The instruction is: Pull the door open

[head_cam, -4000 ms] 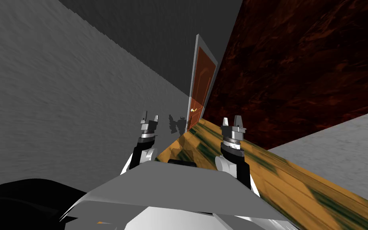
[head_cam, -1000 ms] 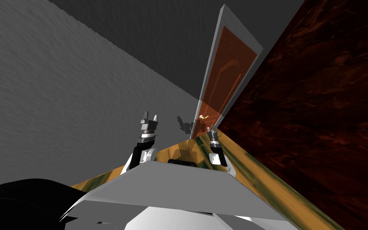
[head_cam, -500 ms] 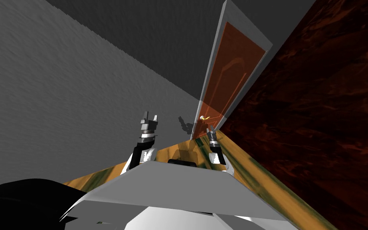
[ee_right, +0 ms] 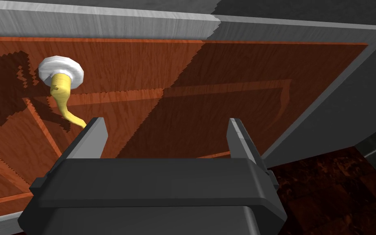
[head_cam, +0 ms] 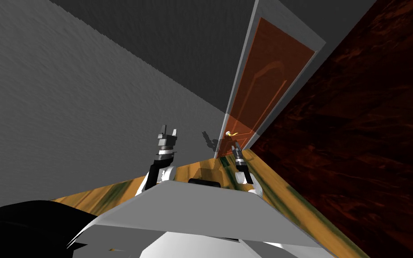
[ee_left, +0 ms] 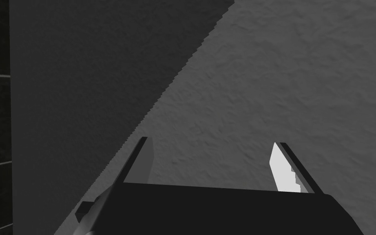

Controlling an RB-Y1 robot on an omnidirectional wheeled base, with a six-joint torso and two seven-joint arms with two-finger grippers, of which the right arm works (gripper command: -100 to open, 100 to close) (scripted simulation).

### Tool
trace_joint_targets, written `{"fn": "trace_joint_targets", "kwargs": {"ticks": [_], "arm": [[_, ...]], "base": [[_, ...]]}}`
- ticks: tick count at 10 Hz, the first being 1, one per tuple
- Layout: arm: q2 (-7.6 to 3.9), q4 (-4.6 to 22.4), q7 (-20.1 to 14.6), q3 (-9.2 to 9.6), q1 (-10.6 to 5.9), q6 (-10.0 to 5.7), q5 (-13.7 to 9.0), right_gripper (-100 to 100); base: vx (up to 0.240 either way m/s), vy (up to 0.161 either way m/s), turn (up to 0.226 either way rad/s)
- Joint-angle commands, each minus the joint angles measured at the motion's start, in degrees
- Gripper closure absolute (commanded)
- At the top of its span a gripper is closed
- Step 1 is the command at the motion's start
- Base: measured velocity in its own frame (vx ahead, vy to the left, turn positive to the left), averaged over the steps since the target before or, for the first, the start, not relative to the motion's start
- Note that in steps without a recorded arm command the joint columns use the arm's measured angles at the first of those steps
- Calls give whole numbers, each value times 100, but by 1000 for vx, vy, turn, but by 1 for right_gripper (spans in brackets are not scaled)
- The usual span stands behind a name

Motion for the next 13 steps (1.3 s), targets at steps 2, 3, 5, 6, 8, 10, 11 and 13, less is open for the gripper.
{"fn": "trace_joint_targets", "kwargs": {"ticks": [2,3,5,6,8,10,11,13], "arm": [[-102,451,-95,15,-177,-74,-4,-100],[-102,507,-95,15,-177,-74,-4,-100],[-185,883,-171,25,-320,-143,-8,-100],[-185,904,-171,25,-320,-143,-8,-100],[-264,1276,-243,33,-456,-207,-12,-100],[-342,1654,-314,42,-591,-272,-16,-100],[-378,1826,-347,46,-654,-302,-18,-100],[-449,2165,-412,55,-776,-360,-21,-100]], "base": [[35,-117,172],[24,-90,54],[27,-96,128],[12,-89,81],[28,-91,137],[20,-128,195],[21,-131,127],[23,-122,156]]}}
